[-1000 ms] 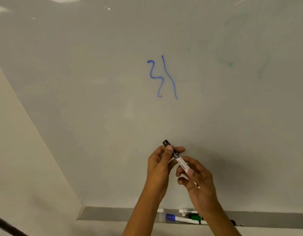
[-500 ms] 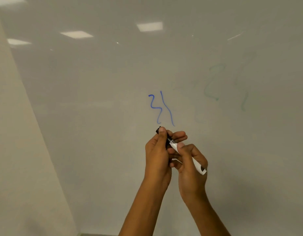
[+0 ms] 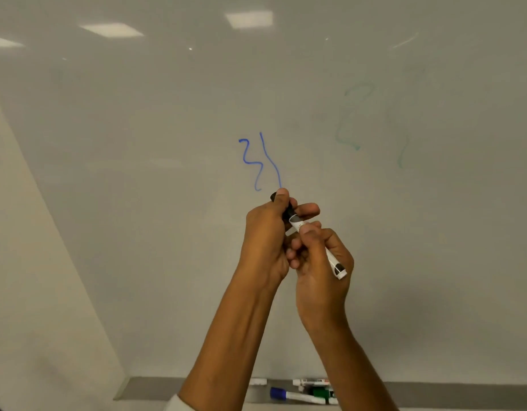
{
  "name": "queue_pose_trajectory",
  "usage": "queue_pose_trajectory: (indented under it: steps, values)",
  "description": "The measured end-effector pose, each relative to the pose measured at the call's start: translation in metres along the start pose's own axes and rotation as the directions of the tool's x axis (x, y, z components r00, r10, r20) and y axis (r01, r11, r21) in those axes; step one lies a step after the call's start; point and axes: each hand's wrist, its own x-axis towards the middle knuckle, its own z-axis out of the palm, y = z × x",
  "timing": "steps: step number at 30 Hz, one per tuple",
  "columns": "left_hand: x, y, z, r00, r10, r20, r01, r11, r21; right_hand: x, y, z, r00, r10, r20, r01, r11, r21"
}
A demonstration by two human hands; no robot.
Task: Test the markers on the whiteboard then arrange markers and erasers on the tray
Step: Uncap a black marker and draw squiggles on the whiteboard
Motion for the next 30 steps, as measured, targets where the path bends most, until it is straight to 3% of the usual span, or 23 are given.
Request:
queue_pose_trajectory:
  steps: [2, 4, 5, 7, 8, 9, 10, 11, 12, 13, 16, 21, 25, 28, 30]
  values:
    - [-0.005, -0.01, 0.004, 0.999, -0.026, 0.021, 0.026, 1.0, 0.004, -0.005, 0.001, 0.003, 0.998, 0.001, -0.063, -0.003, 1.0, -0.03]
    - [0.0, -0.001, -0.003, 0.997, 0.058, -0.047, -0.059, 0.998, -0.022, -0.019, -0.004, -0.008, 0.964, -0.264, -0.038, 0.244, 0.929, -0.279]
    - [0.009, 0.011, -0.016, 0.978, 0.155, -0.138, -0.159, 0.987, -0.017, -0.032, -0.009, -0.017, 0.903, -0.425, 0.068, 0.404, 0.782, -0.474]
    - [0.022, 0.052, -0.048, 0.885, 0.356, -0.301, -0.373, 0.928, -0.001, -0.066, -0.012, -0.042, 0.798, -0.533, 0.281, 0.554, 0.464, -0.692]
    - [0.023, 0.074, -0.056, 0.847, 0.436, -0.304, -0.455, 0.89, 0.008, -0.073, -0.011, -0.052, 0.79, -0.553, 0.264, 0.556, 0.465, -0.689]
    - [0.02, 0.089, -0.058, 0.817, 0.514, -0.263, -0.525, 0.851, 0.032, -0.061, -0.008, -0.055, 0.81, -0.557, 0.183, 0.521, 0.541, -0.66]
    - [0.019, 0.096, -0.057, 0.819, 0.541, -0.191, -0.532, 0.841, 0.099, -0.043, -0.004, -0.054, 0.848, -0.524, 0.078, 0.465, 0.667, -0.582]
    - [0.019, 0.093, -0.051, 0.842, 0.524, -0.129, -0.502, 0.848, 0.17, -0.022, 0.004, -0.053, 0.871, -0.491, 0.021, 0.423, 0.726, -0.542]
    - [0.017, 0.087, -0.045, 0.857, 0.506, -0.097, -0.485, 0.856, 0.182, 0.0, 0.01, -0.049, 0.874, -0.485, 0.023, 0.409, 0.71, -0.573]
    - [0.017, 0.081, -0.042, 0.869, 0.49, -0.072, -0.472, 0.863, 0.182, 0.022, 0.014, -0.044, 0.851, -0.52, 0.068, 0.445, 0.647, -0.62]
    - [0.024, 0.067, -0.046, 0.887, 0.454, -0.083, -0.449, 0.891, 0.073, 0.06, 0.032, -0.042, 0.708, -0.592, 0.385, 0.633, 0.291, -0.718]
    - [0.03, 0.053, -0.05, 0.897, 0.437, -0.06, -0.436, 0.899, 0.023, 0.066, 0.05, -0.068, 0.621, -0.657, 0.427, 0.657, 0.14, -0.741]
    - [0.028, 0.041, -0.051, 0.892, 0.446, -0.074, -0.446, 0.895, 0.008, 0.045, 0.065, -0.106, 0.669, -0.585, 0.459, 0.643, 0.145, -0.752]
    - [0.028, 0.03, -0.048, 0.897, 0.438, -0.057, -0.439, 0.898, 0.002, 0.055, 0.037, -0.107, 0.72, -0.597, 0.352, 0.6, 0.283, -0.748]
    - [0.029, 0.023, -0.042, 0.907, 0.42, -0.043, -0.421, 0.907, -0.017, 0.076, 0.012, -0.092, 0.714, -0.641, 0.282, 0.596, 0.345, -0.725]
